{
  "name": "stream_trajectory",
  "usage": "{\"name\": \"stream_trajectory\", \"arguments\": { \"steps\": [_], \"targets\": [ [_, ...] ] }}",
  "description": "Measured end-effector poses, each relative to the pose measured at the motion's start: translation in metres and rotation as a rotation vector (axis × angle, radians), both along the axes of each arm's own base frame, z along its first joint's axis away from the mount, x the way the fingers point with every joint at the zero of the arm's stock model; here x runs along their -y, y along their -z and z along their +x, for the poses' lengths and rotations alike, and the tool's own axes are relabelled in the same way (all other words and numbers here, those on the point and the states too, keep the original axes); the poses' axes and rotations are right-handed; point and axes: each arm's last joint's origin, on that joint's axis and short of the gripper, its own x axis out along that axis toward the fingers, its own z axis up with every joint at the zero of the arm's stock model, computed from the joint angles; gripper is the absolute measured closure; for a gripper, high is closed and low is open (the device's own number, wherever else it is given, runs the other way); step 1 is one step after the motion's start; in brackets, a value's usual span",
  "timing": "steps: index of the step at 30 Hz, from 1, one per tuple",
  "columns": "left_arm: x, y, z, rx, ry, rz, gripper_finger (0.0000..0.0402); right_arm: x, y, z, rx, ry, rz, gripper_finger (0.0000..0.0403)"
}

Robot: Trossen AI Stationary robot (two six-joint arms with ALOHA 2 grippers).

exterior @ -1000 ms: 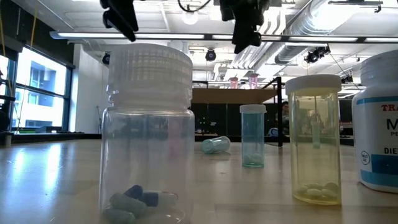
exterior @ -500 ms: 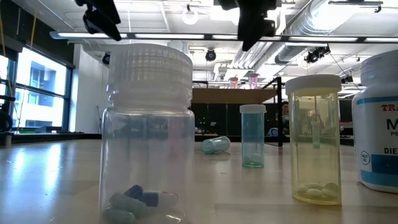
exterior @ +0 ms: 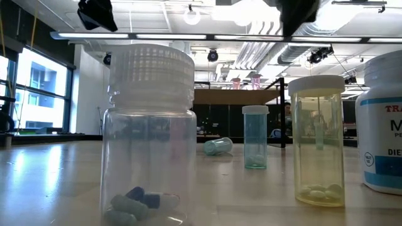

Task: Pick and place medicine bottles onto shelf by color
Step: Put the white pill bottle on the shelf

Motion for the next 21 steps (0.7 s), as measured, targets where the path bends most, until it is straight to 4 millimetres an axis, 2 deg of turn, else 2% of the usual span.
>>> {"name": "stream_trajectory", "arguments": {
  "steps": [5,12,16,21],
  "targets": [
    [0.007,0.000,-0.001,0.001,0.017,-0.014,0.0172,-0.023,0.000,-0.009,-0.011,0.029,0.035,0.0226],
    [0.014,0.000,-0.002,0.001,0.041,-0.024,0.0172,-0.049,0.005,-0.019,-0.022,0.053,0.029,0.0179],
    [0.017,0.000,-0.002,0.001,0.040,-0.030,0.0172,-0.064,0.012,-0.022,-0.017,0.015,-0.009,0.0160],
    [0.019,0.000,-0.002,0.003,0.048,-0.031,0.0172,-0.087,0.028,-0.026,-0.027,-0.125,-0.094,0.0157]
  ]
}}
